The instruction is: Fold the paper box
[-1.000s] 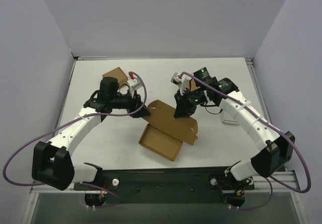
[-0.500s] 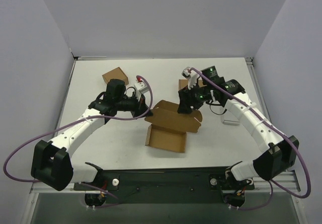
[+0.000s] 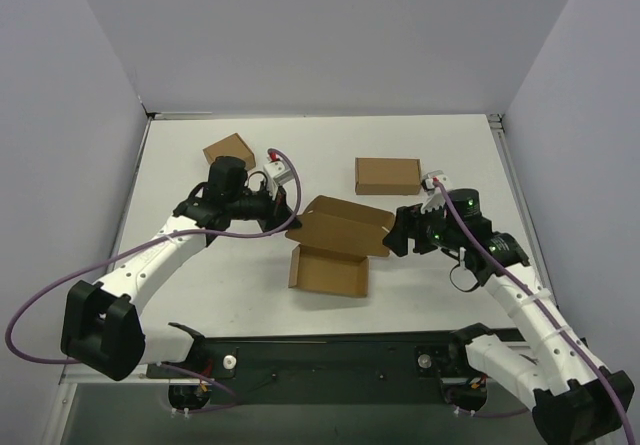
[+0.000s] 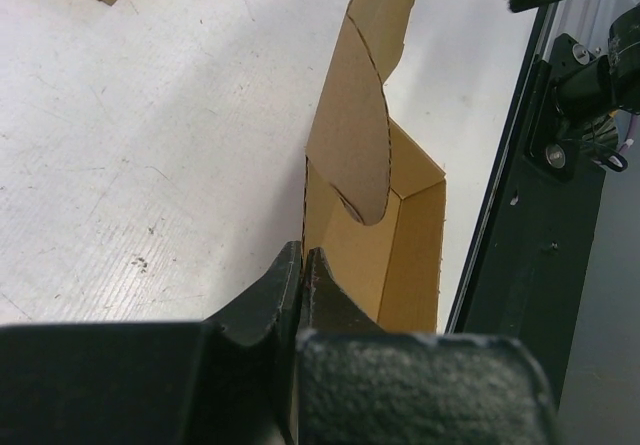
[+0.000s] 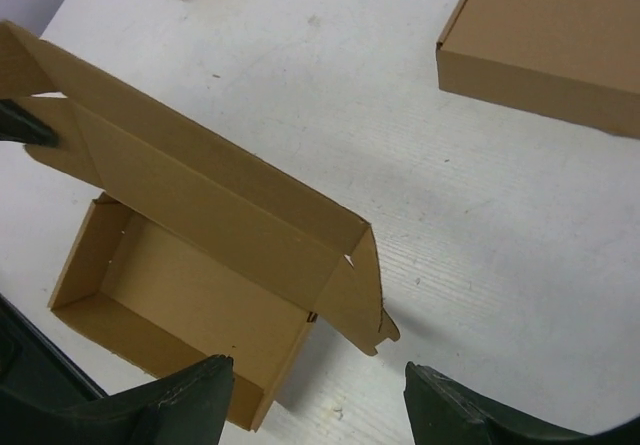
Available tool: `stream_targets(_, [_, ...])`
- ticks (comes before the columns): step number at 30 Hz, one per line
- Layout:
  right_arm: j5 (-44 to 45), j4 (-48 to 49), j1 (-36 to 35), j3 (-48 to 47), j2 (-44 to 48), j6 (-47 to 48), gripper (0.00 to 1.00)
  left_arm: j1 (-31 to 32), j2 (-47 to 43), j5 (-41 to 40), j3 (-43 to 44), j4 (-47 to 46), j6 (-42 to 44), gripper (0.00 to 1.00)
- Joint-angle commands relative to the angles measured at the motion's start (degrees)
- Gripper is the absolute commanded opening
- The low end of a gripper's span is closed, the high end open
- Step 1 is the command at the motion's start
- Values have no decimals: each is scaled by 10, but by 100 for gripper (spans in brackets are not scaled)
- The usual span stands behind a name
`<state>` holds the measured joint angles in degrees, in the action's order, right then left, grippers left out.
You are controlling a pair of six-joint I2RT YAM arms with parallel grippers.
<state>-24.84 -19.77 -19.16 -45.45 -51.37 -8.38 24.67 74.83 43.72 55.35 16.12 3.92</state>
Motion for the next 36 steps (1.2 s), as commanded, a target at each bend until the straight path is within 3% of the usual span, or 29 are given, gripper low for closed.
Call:
stream_targets(1, [40,64,2,18,-29,-33,69,-7,-23,22,4,-18,10,0])
stream_targets(12, [10,190,1,59,-89,-31,67,-8,-28,32,3,-19,11,0])
stream_targets(17, [-6,194,1,61,-116,-23,63,-9,-28,35,3,-21,10,0])
stream_targets(19, [-22,193,1,59,-115,-23,58,-9,-28,36,4,-22,9,0])
stream_targets(29, [-40,174,-19,45,-131,-38,11,-8,-23,19,-8,-48,-7,0])
stream_targets(32, [-10,159,-39,33,-132,-45,3,-6,-21,-20,-12,-56,-13,0])
stream_targets(36, [52,151,-76,12,-132,-64,0,22,-21,-102,-24,-71,-26,0])
